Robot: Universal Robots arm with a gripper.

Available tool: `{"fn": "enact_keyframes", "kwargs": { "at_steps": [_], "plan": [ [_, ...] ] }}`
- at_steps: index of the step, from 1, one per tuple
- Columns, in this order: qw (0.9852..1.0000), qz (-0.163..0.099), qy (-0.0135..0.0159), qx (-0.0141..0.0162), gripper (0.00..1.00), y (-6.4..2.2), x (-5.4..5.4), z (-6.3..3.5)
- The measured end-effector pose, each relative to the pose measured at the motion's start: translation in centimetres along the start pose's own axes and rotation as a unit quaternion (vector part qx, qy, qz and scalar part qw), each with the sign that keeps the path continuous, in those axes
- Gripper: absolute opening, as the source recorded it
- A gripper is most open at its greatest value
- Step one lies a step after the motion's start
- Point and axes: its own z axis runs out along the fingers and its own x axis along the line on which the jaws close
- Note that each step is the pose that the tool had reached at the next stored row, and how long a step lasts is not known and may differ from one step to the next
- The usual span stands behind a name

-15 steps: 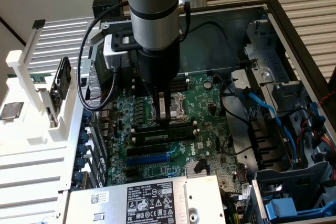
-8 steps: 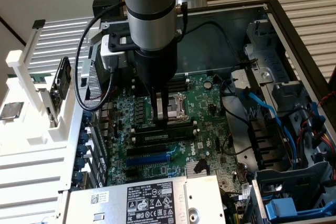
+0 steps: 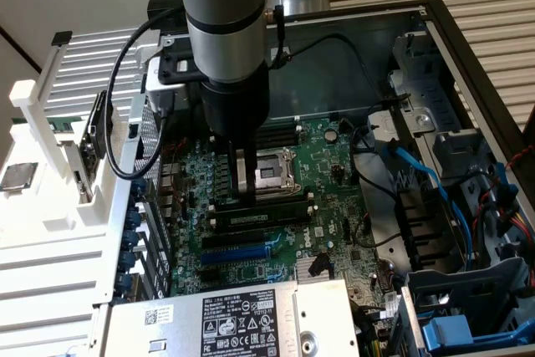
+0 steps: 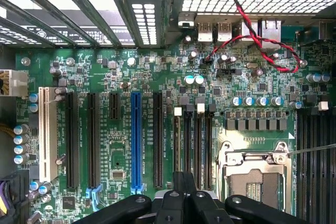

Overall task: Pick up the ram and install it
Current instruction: 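Press down the ram until it locks into place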

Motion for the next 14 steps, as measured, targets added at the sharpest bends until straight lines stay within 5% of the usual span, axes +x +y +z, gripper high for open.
{"fn": "enact_keyframes", "kwargs": {
  "at_steps": [14],
  "plan": [
    [1.0000, 0.000, -0.0001, 0.0000, 0.11, 0.63, 0.03, 0.39]
  ]
}}
